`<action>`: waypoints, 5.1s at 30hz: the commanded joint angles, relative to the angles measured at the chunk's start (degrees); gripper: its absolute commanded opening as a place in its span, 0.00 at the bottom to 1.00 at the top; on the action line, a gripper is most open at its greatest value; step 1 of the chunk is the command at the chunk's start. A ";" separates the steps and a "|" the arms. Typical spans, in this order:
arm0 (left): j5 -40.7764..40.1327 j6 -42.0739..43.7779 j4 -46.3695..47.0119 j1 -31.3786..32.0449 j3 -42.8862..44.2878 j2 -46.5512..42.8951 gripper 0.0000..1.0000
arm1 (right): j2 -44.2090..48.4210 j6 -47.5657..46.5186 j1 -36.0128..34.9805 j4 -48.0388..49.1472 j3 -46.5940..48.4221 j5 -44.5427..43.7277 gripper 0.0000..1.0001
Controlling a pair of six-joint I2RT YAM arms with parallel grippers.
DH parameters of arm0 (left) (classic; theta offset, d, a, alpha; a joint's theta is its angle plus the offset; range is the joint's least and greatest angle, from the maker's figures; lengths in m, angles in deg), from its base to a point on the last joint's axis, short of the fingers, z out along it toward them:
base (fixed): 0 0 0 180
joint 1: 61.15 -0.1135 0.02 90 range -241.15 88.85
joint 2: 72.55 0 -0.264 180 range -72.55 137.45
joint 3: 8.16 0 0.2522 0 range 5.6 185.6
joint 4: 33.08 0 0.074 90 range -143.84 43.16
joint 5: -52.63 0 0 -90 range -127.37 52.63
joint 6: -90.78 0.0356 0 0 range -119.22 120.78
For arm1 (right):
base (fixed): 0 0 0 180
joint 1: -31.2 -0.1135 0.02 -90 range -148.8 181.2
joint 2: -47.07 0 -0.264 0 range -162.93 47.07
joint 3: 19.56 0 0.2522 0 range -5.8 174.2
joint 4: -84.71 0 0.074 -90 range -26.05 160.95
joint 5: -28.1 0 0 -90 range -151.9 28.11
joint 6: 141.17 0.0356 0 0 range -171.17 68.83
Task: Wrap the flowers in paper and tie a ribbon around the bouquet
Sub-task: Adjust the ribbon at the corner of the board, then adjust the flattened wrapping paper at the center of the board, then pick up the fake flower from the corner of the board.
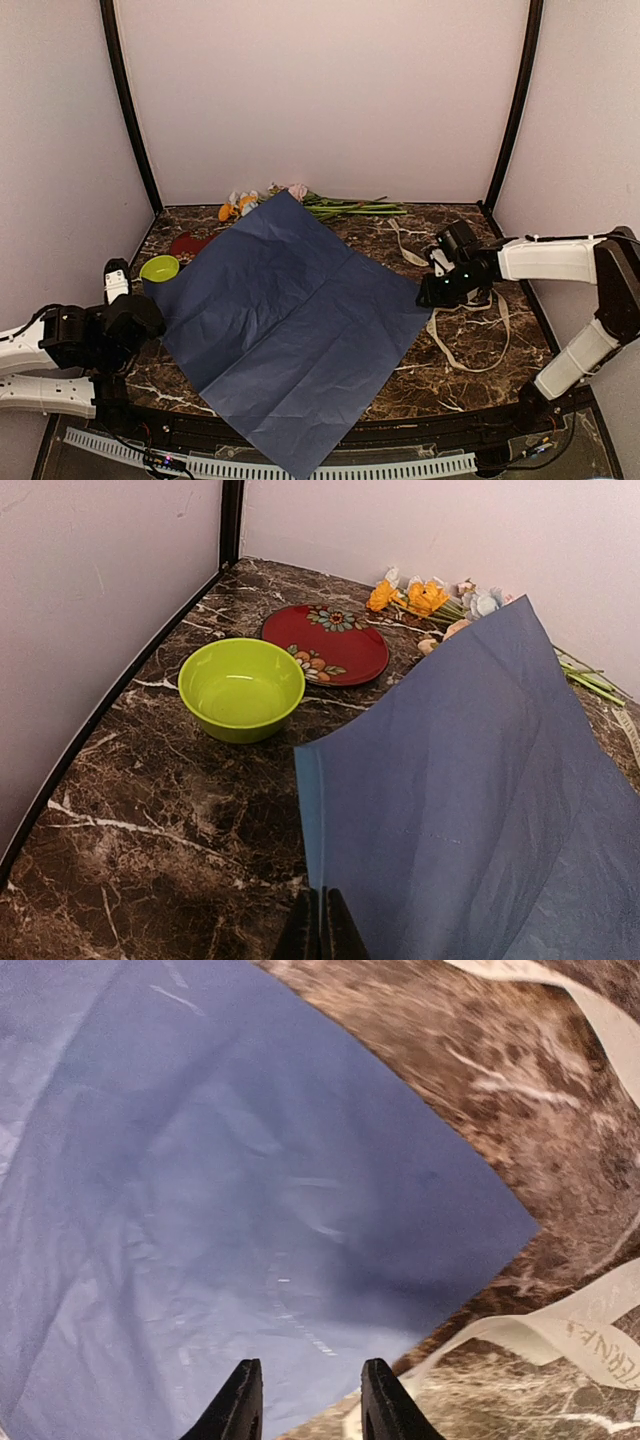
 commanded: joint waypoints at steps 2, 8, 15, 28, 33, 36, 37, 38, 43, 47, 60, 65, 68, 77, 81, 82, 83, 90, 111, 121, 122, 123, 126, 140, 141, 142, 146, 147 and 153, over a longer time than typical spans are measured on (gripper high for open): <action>0.81 6.37 3.93 -0.29 -0.58 1.56 0.00 | -6.49 5.50 7.98 4.55 -4.07 -2.82 0.25; 0.56 9.08 4.24 -0.31 0.39 3.08 0.00 | -9.33 7.68 17.89 7.56 -7.37 -7.25 0.26; 3.64 20.98 13.24 -0.29 -0.01 2.92 0.00 | -7.03 9.03 32.20 9.62 -8.64 -9.91 0.29; 7.53 27.29 17.33 -0.29 0.35 0.63 0.00 | -3.79 0.92 14.37 -5.67 7.58 -12.46 0.46; 9.31 22.92 12.78 -0.29 3.07 5.85 0.00 | -7.90 0.63 8.37 -4.45 6.85 -7.49 0.65; 9.79 18.15 9.46 -0.35 5.05 8.05 0.00 | -11.10 -2.36 6.02 -5.15 8.50 -8.87 0.72; 10.49 16.50 8.83 -0.29 5.29 8.40 0.00 | -12.04 -3.68 5.50 -5.41 9.35 -9.67 0.72; 11.08 15.36 8.82 -0.30 5.22 8.65 0.00 | -12.99 -4.83 5.14 -6.03 10.25 -11.00 0.72; 15.06 12.74 10.91 -0.29 5.49 13.51 0.00 | -17.03 -7.22 4.80 -9.38 12.58 -17.70 0.71; 20.25 11.18 11.66 -0.13 8.30 22.16 0.00 | -17.66 -7.82 4.85 -8.60 9.35 -21.66 0.74; 20.46 14.41 17.29 1.69 3.75 19.07 0.00 | -10.16 0.53 7.46 -5.58 -3.48 -27.53 0.83; 23.86 18.40 25.02 1.50 -1.17 19.62 0.00 | -6.33 2.49 10.41 -7.09 -4.38 -28.89 0.84; 26.47 22.13 32.94 0.53 -3.47 21.41 0.00 | -2.32 2.95 12.56 -8.83 -4.03 -28.41 0.84; 31.49 26.29 40.72 -5.49 -5.32 27.08 0.00 | 1.90 -2.43 10.35 -14.77 9.45 -20.77 0.78; 32.69 27.07 41.58 -5.90 -5.63 29.32 0.00 | -1.30 -6.31 5.64 -10.15 14.76 -14.69 0.73; 33.02 27.20 42.01 -6.02 -5.60 30.28 0.00 | -2.74 -7.15 4.58 -8.96 15.85 -13.10 0.72; 33.34 27.15 42.48 -6.19 -5.52 31.33 0.00 | -4.66 -7.69 3.72 -8.16 17.66 -11.54 0.70; 35.86 29.30 45.49 -7.40 -0.72 41.25 0.00 | -19.51 -10.91 0.01 -7.98 28.95 -6.33 0.66; 47.44 42.91 45.37 -17.23 13.63 41.36 0.65 | -23.40 -9.90 -0.04 -10.45 24.71 -10.05 0.64; 52.07 51.49 43.72 -26.38 43.53 71.39 0.76 | -21.32 -11.05 -0.04 -11.93 27.43 -9.03 0.65; 51.80 52.52 42.90 -26.59 46.40 75.19 0.77 | -21.51 -11.30 -0.04 -12.08 27.35 -9.24 0.66; 51.40 53.02 41.86 -26.83 49.44 77.77 0.77 | -21.86 -11.47 0.02 -12.25 27.40 -9.35 0.66; 48.58 54.25 39.55 -27.71 56.56 83.90 0.76 | -22.95 -12.11 -0.04 -12.71 27.53 -9.29 0.65; 40.82 62.36 36.76 -28.83 66.63 94.68 0.44 | -21.87 -12.43 -0.03 -11.89 25.59 -7.99 0.66; 40.31 62.82 36.42 -28.98 66.60 94.63 0.37 | -21.51 -12.53 -0.04 -11.97 25.61 -7.84 0.66; 39.80 63.53 36.21 -29.01 66.46 94.54 0.29 | -21.23 -12.68 -0.04 -12.02 25.62 -7.61 0.66; 38.62 65.54 36.32 -28.97 66.00 93.13 0.01 | -20.40 -12.88 -0.04 -12.78 26.51 -7.53 0.66; 38.35 65.72 36.74 -28.95 65.63 92.40 0.00 | -20.17 -12.87 -0.04 -13.01 26.71 -7.57 0.66; 36.62 68.81 43.03 -29.03 60.22 82.66 0.00 | -17.04 -13.67 -0.04 -13.76 26.97 -7.34 0.66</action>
